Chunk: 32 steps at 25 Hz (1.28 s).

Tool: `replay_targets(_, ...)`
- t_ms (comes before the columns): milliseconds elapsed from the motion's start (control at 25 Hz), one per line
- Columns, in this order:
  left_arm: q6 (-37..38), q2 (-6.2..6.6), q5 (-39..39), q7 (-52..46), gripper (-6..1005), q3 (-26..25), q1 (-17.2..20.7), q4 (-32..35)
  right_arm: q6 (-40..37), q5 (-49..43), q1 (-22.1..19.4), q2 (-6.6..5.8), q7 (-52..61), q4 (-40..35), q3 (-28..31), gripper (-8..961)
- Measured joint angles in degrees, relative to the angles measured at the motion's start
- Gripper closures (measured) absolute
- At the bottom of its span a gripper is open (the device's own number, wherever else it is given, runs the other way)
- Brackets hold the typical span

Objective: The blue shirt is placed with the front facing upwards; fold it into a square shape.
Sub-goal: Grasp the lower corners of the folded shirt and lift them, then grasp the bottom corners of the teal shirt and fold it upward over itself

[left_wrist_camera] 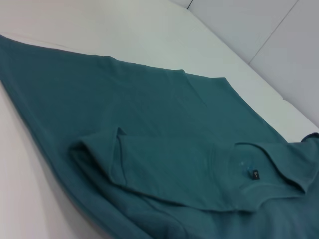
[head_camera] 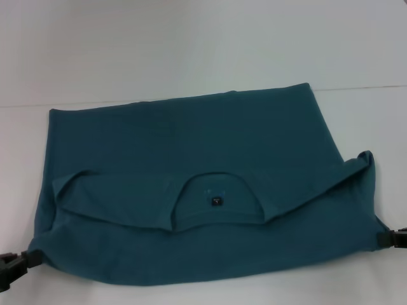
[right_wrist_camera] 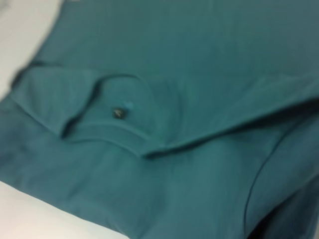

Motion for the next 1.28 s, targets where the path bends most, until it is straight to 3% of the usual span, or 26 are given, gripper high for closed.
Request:
replay_targets(280,0.5,0.07,-0.1,0.0,973,0.0,-0.1,0.2,-3.5,0.9,-2.0,-1.73,-2.2,1.6,4.6,925)
replay_targets(520,1.7,-0.07,-0.2,0.7,973,-1.0,0.7,0.6,-4.6,0.7,-3.9,-1.83,-5.1,1.8,6.9,925)
replay_targets(680,4.7,0.16,-0.2,3.3,973,-5.3,1.3,1.4,-4.6,0.8,-4.2,-1.83,-6.4,2.9,7.5,925)
replay_targets(960,6.7,0.48,-0.2,5.1,973,-8.0,3.8,2.1,-4.7,0.8,-3.2,-1.56,-7.3,3.3,7.7,925)
replay_targets(1080,7.0,0.06,-0.2,6.1,973,-8.6,5.4,2.7,-4.9,0.7,-2.5,-1.42,-7.1,3.4,7.6,925)
replay_targets(1280,7.6,0.56,-0.3,6.3,973,-9.3,5.0,4.3,-5.8,0.8,-1.2,-1.80,-6.7,3.3,8.0,925)
